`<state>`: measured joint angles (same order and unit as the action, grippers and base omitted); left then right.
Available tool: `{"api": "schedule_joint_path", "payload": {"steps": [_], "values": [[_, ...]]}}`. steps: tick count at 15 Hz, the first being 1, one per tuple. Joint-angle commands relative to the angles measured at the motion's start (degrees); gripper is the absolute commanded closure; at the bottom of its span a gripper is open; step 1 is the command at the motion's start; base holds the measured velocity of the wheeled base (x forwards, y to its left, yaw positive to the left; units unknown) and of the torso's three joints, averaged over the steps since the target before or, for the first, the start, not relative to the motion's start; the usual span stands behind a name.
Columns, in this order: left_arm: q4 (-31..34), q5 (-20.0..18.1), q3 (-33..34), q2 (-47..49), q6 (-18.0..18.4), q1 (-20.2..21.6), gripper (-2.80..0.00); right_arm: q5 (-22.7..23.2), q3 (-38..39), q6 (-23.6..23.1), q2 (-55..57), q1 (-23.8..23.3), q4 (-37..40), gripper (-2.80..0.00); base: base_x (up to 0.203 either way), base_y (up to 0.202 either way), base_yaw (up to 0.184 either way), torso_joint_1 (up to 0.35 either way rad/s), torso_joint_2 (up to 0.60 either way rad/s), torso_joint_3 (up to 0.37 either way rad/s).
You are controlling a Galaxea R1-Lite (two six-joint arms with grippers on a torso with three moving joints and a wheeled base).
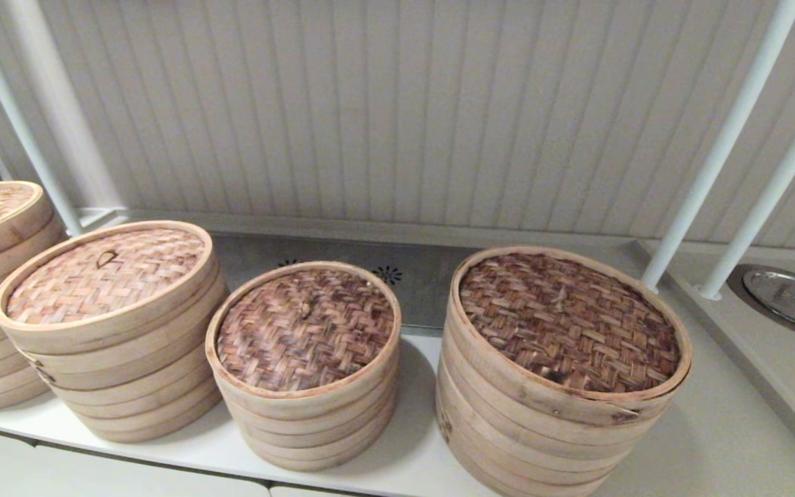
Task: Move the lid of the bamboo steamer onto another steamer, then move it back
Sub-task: Pick up the steamer
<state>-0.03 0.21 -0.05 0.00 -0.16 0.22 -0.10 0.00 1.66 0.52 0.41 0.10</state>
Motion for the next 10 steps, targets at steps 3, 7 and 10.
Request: {"api": "schedule_joint_path", "payload": {"steps": [3,7,10], "values": [[0.63,-0.14,-0.21,0.01,0.42,0.04,0.00,0.01,0.00,0.01,0.09,0.02,-0.01,0.00,0.000,0.000,0.000,0.000,0.00,0.000],[3.84,0.39,-5.69,0.62,1.18,0.04,0.00,0.01,0.00,0.01,0.09,0.02,-0.01,0.00,0.000,0.000,0.000,0.000,0.00,0.000],[12.36,1.03,-17.57,5.63,1.18,0.04,0.00,0.01,0.00,0.01,0.09,0.02,-0.01,0.00,0.000,0.000,0.000,0.000,0.00,0.000]]}}
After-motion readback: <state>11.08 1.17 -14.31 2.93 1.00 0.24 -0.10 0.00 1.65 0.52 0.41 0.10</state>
